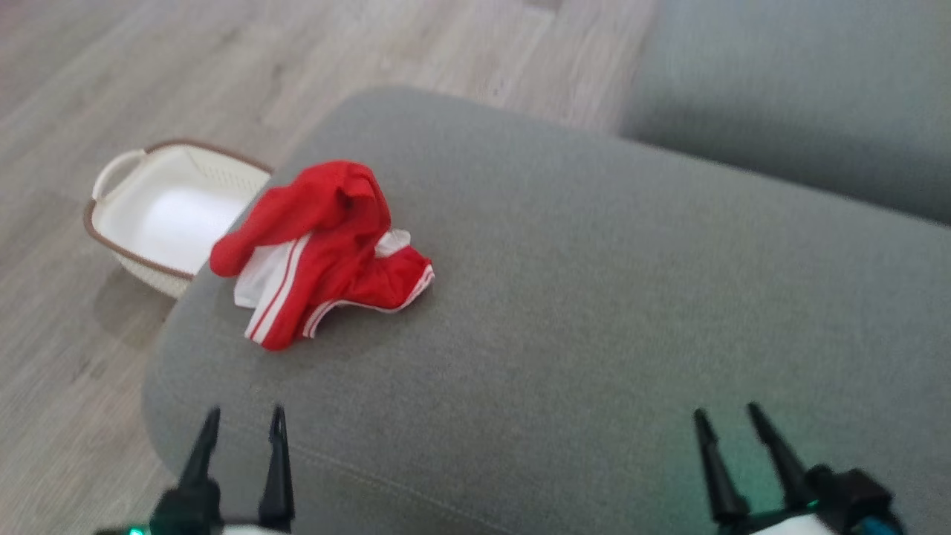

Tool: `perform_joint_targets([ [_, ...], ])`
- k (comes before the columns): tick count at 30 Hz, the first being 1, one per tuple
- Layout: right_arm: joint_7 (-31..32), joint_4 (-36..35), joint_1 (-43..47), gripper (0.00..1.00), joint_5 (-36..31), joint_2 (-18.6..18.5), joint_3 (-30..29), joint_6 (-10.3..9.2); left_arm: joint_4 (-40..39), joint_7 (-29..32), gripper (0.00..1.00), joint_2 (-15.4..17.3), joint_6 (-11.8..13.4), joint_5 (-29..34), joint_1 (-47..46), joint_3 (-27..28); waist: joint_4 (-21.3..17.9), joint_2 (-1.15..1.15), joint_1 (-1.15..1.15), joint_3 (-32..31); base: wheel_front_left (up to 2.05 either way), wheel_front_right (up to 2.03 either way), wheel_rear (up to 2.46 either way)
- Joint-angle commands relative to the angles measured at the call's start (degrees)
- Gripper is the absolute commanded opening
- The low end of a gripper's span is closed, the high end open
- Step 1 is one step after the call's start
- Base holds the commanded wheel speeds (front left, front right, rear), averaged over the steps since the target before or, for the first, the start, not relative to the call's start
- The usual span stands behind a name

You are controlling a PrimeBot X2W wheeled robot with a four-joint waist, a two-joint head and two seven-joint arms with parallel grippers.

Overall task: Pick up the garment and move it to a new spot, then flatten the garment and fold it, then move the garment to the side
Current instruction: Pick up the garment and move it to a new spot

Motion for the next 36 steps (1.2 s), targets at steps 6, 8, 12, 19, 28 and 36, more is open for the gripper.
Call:
perform_joint_targets([
  [6,-0.63,-5.26,-5.97,1.00,-0.87,-7.26,-0.38,0.42,-3.65,-0.36,1.00,-0.75,0.28,0.00,-12.81,1.05,-3.02,0.00,0.00,11.77,0.00,0.00,0.00],
  [8,-0.63,-6.20,-7.16,1.00,-0.99,-9.24,-0.41,0.42,-3.04,-0.36,1.00,-0.93,0.43,-0.03,-16.32,0.56,-3.60,0.00,0.00,14.76,0.00,0.00,0.00],
  [12,-0.63,-7.77,-9.91,1.00,-0.85,-12.49,-0.40,0.42,1.23,-0.36,1.00,-1.19,0.72,-0.69,-23.91,0.18,-4.72,0.00,0.00,19.80,0.00,0.00,0.00],
  [19,-0.63,-9.82,-13.55,1.00,-0.70,-15.96,-0.33,0.42,17.62,-0.36,1.00,-1.52,2.23,-5.19,-35.58,0.62,-6.19,0.00,0.00,25.28,0.00,0.00,0.00],
  [28,-0.63,-10.83,-16.61,1.00,-0.75,-16.92,-0.36,0.42,37.80,3.80,1.00,-1.57,4.82,-10.75,-47.61,-0.30,-7.64,0.00,0.00,27.51,0.00,0.00,0.00],
  [36,-0.63,-9.93,-16.89,1.00,-0.84,-14.22,0.43,0.42,41.43,0.49,0.00,-0.20,2.98,-11.11,-49.25,-0.31,-9.79,0.00,0.00,23.07,0.00,0.00,0.00],
])
